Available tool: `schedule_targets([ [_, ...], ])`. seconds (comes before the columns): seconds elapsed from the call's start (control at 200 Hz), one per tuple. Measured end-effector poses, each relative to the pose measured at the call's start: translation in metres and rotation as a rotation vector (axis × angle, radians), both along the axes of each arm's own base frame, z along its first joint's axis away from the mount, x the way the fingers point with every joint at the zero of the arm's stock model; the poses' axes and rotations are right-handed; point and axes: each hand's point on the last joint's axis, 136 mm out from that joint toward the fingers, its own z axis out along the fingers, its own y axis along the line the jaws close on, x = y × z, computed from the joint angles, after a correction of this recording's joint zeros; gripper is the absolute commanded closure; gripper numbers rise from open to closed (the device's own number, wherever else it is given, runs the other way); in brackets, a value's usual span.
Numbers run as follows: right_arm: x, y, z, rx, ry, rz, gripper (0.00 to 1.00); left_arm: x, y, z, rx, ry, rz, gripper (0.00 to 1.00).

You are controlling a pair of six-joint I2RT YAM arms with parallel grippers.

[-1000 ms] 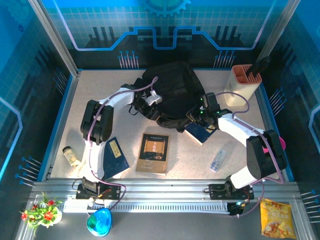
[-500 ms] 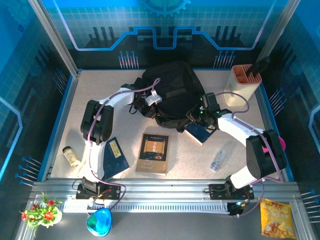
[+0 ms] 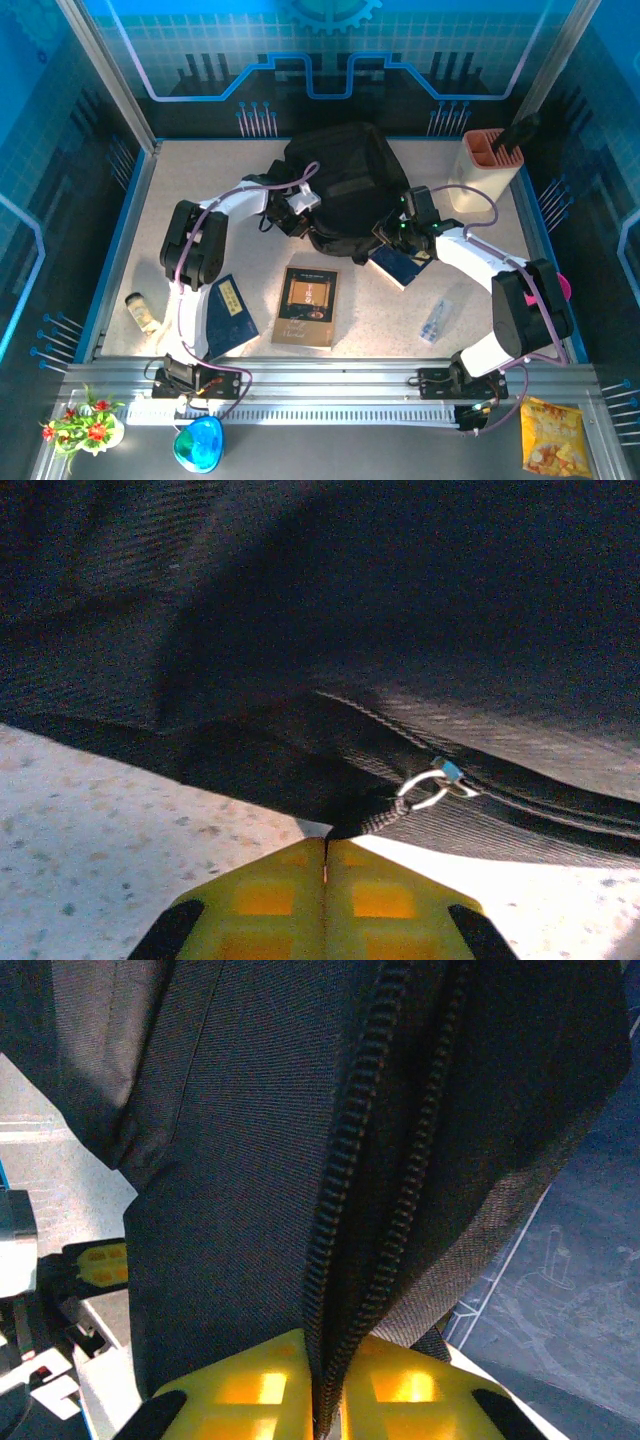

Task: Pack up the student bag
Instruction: Unzip the student bag at the top-center of the table.

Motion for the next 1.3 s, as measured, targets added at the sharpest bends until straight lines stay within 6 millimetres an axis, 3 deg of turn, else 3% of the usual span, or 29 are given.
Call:
schedule_targets([
  [0.195, 0.0, -0.002, -0.002, -0.006, 0.0, -0.006, 0.86, 0.021, 0.028, -0.004, 0.089, -0.057, 0.12, 1.0],
  [0.315, -0.001, -0.002, -0.004, -0.005, -0.001, -0.006, 0.86, 0.027, 0.035, -0.003, 0.105, -0.073, 0.16, 1.0],
  [0.48, 0.0, -0.001, -0.003, 0.001, -0.006, -0.002, 0.85, 0.018, 0.025, 0.002, 0.039, -0.061, 0.123, 0.59],
  [0.675, 0.0, -0.001, -0.003, 0.002, -0.006, -0.002, 0.85, -0.004, 0.005, 0.016, -0.052, -0.037, 0.022, 0.52],
  [0.84, 0.0, -0.001, -0.003, 0.002, -0.006, -0.001, 0.85, -0.017, -0.005, 0.012, -0.029, -0.013, -0.056, 0.53],
  [1.05, 0.0, -0.001, -0.003, 0.002, -0.005, -0.001, 0.85, -0.013, -0.015, 0.003, -0.011, -0.024, -0.11, 0.57],
  [1.206, 0.0, -0.001, -0.003, 0.002, -0.006, -0.002, 0.86, -0.012, -0.016, -0.001, -0.006, -0.023, -0.121, 0.85],
  [1.301, 0.0, -0.001, -0.003, 0.001, -0.005, -0.002, 0.86, -0.01, -0.013, -0.002, 0.008, -0.031, -0.117, 0.95],
])
